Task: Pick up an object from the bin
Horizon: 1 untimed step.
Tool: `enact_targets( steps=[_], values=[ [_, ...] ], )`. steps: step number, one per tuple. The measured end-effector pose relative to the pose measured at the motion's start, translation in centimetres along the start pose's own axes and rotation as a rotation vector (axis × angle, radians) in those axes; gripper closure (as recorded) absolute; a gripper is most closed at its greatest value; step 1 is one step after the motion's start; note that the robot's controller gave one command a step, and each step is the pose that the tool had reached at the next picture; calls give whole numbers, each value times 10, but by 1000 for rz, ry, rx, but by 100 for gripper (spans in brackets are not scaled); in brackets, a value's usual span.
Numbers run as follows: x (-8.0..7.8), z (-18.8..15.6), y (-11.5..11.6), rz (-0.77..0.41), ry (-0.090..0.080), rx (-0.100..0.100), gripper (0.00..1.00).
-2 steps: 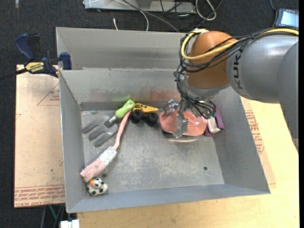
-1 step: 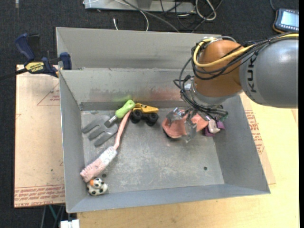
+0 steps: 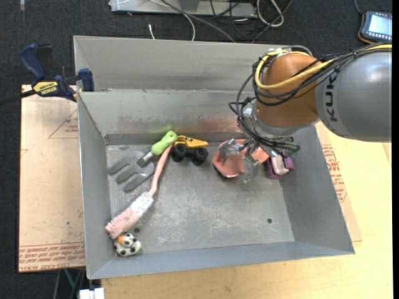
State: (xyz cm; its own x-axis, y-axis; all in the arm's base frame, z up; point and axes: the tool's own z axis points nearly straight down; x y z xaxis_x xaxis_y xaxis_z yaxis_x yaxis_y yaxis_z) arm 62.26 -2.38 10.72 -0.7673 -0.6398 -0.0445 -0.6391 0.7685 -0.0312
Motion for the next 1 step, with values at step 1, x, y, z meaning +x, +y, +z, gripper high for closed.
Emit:
enact_targets(
  steps=[1],
  values=[
    [-2,-89,0,-14,39,-20,100]
  ],
)
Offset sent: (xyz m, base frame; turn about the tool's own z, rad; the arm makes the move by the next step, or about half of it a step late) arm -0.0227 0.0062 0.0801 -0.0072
